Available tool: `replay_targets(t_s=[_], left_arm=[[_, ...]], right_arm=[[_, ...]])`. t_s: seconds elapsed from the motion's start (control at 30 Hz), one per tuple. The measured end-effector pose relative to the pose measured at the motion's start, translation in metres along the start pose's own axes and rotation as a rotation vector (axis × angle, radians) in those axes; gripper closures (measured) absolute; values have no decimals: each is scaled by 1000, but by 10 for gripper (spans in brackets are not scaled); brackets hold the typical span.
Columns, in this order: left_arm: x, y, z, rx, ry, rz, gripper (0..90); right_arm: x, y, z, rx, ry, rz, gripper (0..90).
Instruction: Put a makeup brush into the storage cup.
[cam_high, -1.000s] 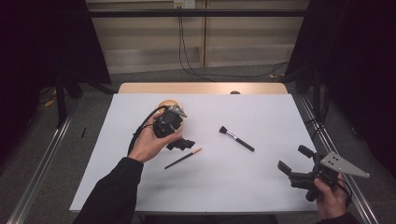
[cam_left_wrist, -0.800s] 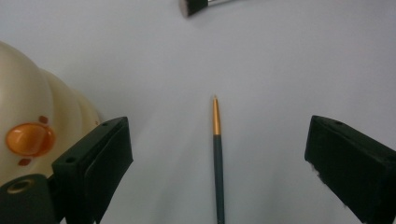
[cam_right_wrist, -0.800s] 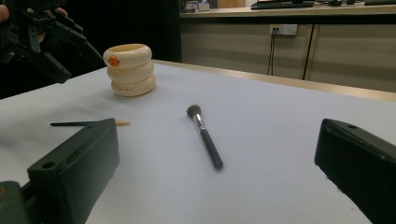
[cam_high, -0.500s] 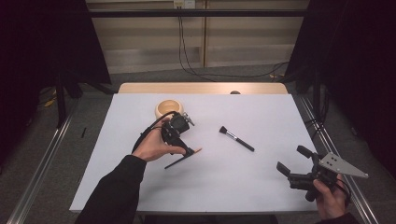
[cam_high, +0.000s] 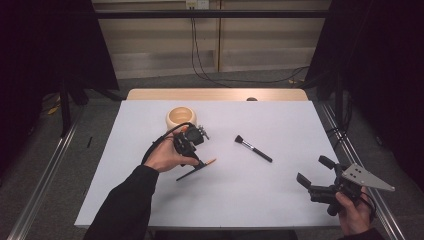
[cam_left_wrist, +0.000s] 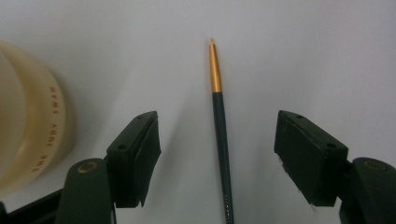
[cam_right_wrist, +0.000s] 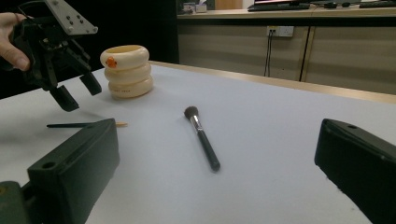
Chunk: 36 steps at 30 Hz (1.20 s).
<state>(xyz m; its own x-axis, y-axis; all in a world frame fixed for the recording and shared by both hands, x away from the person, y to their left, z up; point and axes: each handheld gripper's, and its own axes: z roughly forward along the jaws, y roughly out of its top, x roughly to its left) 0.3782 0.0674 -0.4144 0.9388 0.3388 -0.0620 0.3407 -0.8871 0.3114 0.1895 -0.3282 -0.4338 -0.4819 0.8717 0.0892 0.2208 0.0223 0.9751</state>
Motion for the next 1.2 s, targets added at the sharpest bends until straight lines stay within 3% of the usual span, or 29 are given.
replay_targets(t_s=[0.03, 0.13, 0.2, 0.37, 0.53, 0.67, 1.2], left_arm=[[-1, 1, 1, 7, 7, 10, 361], [0, 3, 7, 1, -24, -6, 419], [1, 4, 11, 25, -34, -11, 488], [4, 7, 20, 48, -60, -43, 558], [7, 12, 30, 65, -52, -82, 633], [8, 15, 34, 86, -35, -82, 716], [9, 20, 40, 110, -40, -69, 795]], right_arm=[[0, 0, 1, 0, 2, -1, 0], [0, 0, 1, 2, 1, -8, 0], [0, 0, 1, 3, 1, -4, 0], [0, 0, 1, 2, 5, -7, 0], [0, 0, 0, 3, -1, -10, 0], [0, -1, 1, 7, 1, -5, 0], [0, -1, 1, 11, 3, -4, 0]])
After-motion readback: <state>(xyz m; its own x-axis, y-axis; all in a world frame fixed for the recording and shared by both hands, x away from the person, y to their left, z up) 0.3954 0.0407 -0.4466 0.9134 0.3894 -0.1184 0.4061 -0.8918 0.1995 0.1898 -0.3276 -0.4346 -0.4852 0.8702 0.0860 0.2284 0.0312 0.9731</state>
